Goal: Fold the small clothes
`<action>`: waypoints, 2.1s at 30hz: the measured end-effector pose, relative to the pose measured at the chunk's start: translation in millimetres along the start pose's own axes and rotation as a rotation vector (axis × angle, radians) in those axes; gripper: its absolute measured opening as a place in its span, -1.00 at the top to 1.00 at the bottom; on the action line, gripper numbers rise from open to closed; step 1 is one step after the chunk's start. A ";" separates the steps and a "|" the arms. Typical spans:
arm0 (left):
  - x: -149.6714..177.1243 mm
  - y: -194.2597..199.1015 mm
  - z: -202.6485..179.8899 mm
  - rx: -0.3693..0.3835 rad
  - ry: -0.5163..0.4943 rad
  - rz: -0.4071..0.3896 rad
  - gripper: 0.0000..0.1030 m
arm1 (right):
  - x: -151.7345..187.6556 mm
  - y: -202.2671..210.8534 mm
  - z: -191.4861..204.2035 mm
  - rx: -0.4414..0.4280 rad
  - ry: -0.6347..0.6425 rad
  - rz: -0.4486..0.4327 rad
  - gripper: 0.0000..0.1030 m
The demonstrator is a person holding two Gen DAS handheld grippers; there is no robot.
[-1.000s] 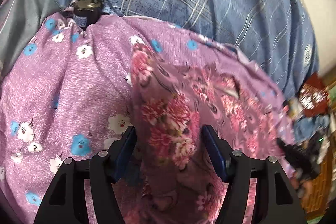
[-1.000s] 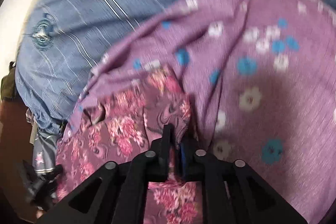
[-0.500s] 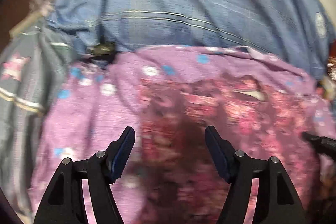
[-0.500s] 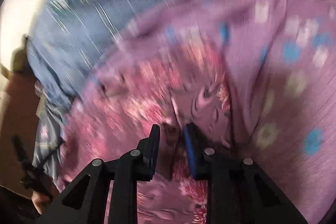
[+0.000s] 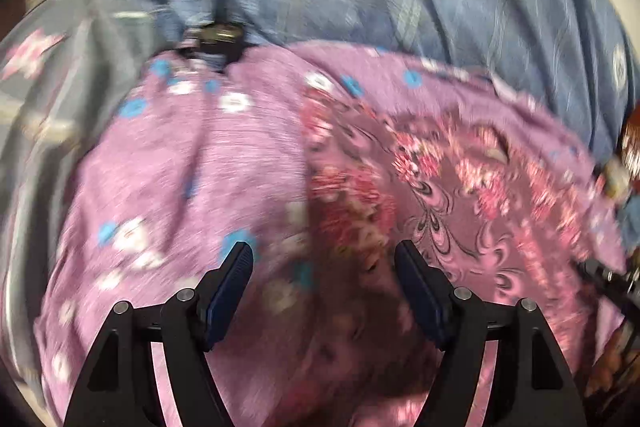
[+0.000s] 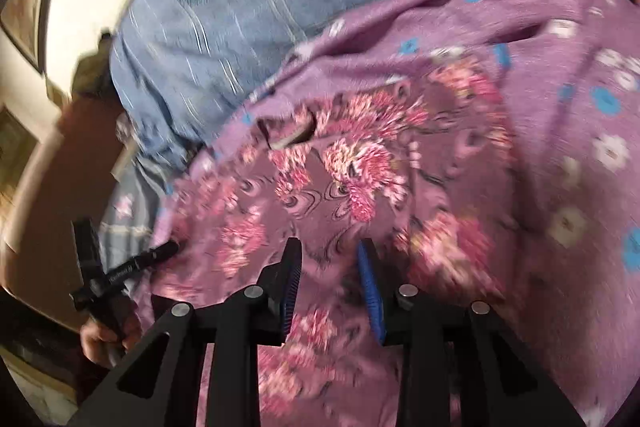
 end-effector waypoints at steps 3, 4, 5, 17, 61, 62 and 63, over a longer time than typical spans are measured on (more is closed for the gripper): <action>19.9 26.7 26.5 -0.005 0.059 -0.026 -0.42 | 7.9 39.7 4.1 0.019 -0.012 -0.099 -0.13; 31.1 36.4 34.8 -0.013 0.068 -0.021 -0.42 | 5.5 47.5 7.7 0.028 -0.010 -0.109 -0.15; 44.3 43.0 40.3 -0.011 0.075 -0.003 -0.42 | 8.6 56.8 11.1 0.035 -0.013 -0.109 -0.15; 157.3 106.5 83.9 0.026 0.016 0.137 -0.40 | 128.3 150.7 12.0 0.105 -0.076 0.041 -0.20; 298.7 86.8 44.8 0.212 0.189 0.475 0.66 | 136.3 196.0 147.1 -0.464 -0.040 0.022 0.88; 297.5 88.1 41.9 0.230 0.183 0.467 0.67 | 137.9 194.5 144.3 -0.459 -0.048 0.025 0.88; 296.0 89.7 40.9 0.242 0.181 0.458 0.73 | 138.5 193.4 142.4 -0.458 -0.057 0.024 0.88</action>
Point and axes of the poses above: each gripper's, at about its wrist camera, not at the fingertips, and y roughly against the way its jaws point, z to its left, x to its underside, the point moved 6 cm from there along -y, roughly the way its jaws point, and after that the axes turned 14 degrees about -x, right-handed, at the moved point
